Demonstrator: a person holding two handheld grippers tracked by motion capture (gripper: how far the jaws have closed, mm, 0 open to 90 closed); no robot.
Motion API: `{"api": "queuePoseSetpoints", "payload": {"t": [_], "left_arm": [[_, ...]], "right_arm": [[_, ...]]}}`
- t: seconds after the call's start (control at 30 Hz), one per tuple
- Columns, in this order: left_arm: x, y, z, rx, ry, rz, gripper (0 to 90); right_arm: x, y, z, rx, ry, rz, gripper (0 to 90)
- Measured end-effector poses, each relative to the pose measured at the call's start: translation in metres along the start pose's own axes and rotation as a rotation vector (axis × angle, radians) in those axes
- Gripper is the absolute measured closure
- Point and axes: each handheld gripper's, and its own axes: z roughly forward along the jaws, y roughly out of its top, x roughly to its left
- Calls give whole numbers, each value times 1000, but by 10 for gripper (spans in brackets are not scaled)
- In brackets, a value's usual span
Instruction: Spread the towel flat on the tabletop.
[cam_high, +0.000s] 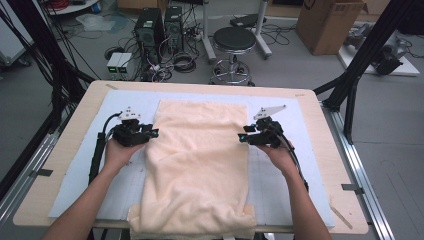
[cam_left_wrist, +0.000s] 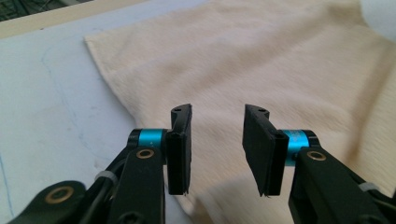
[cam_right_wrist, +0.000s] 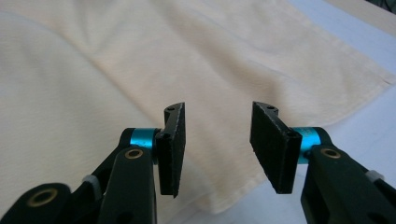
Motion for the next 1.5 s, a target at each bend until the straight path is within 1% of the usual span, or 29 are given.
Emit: {"api": "queuePoseSetpoints", "payload": {"t": [0.07, 0.1, 0.13, 0.17, 0.23, 0.3, 0.33, 0.4, 0.5, 0.57, 0.6, 0.63, 0.67, 0.7, 0.77, 0.87, 0.9, 0.97, 1.0, 1.03, 1.07, 1.1, 1.13, 1.2, 1.27, 1.3, 1.33, 1.43, 1.5], "left_arm": [[-9, -6, -8, 12, -15, 29, 610], [-12, -10, -12, 1, -19, 37, 603], [-18, -15, -18, -4, -32, 47, 602], [-22, -19, -24, -3, -39, 65, 592], [-33, -31, -36, -19, -59, 84, 583], [-43, -44, -47, -18, -80, 115, 567], [-47, -49, -52, -17, -88, 128, 560], [-56, -60, -62, -40, -123, 127, 547], [-68, -71, -75, -37, -167, 155, 526], [-76, -78, -83, -41, -197, 178, 516], [-80, -82, -86, -38, -217, 182, 510], [-83, -86, -89, -33, -244, 187, 500], [-87, -89, -92, -28, -257, 201, 487], [-90, -93, -95, -19, -268, 221, 477], [-94, -100, -99, -1, -296, 241, 471], [-99, -106, -98, 38, -320, 267, 473], [-100, -107, -97, 57, -326, 276, 482], [-101, -108, -92, 79, -340, 284, 513], [-102, -109, -89, 83, -351, 278, 534], [-102, -109, -87, 79, -356, 267, 561], [-101, -109, -86, 75, -355, 267, 584], [-102, -109, -87, 58, -347, 281, 631], [-103, -110, -87, 44, -338, 297, 707], [-104, -109, -92, 33, -326, 314, 777], [-105, -109, -99, 4, -315, 324, 804], [-105, -109, -102, -16, -307, 315, 807], [-104, -109, -107, -31, -299, 314, 808], [-103, -109, -121, -73, -302, 288, 809], [-106, -110, -130, -79, -309, 292, 810]], "right_arm": [[12, -5, -6, -3, 17, -22, 539], [19, -7, -9, -8, 26, -30, 522], [22, -8, -10, 6, 47, -31, 501], [30, -9, -14, 20, 77, -32, 496], [46, -14, -22, -20, 74, -81, 497], [59, -21, -26, -8, 120, -92, 485], [66, -27, -28, -13, 135, -102, 485], [79, -37, -31, -13, 153, -120, 478], [98, -53, -35, -36, 209, -136, 470], [111, -61, -37, -23, 235, -168, 460], [117, -66, -38, -20, 252, -179, 456], [122, -70, -39, -21, 273, -187, 453], [126, -73, -39, -15, 286, -189, 446], [130, -76, -40, -6, 300, -196, 442], [135, -83, -41, 12, 322, -203, 442], [140, -90, -40, 49, 323, -211, 463], [141, -91, -38, 64, 323, -219, 487], [144, -93, -33, 92, 322, -239, 566], [146, -94, -30, 108, 323, -242, 594], [146, -94, -29, 99, 328, -231, 633], [145, -94, -29, 101, 332, -227, 676], [145, -94, -31, 93, 326, -226, 717], [144, -93, -32, 88, 324, -232, 746], [145, -92, -36, 80, 328, -230, 774], [147, -90, -42, 50, 323, -228, 778], [147, -88, -46, 29, 326, -231, 779], [148, -87, -50, 10, 316, -224, 779], [152, -84, -61, -11, 315, -230, 782], [155, -83, -67, -23, 331, -234, 781]]}}
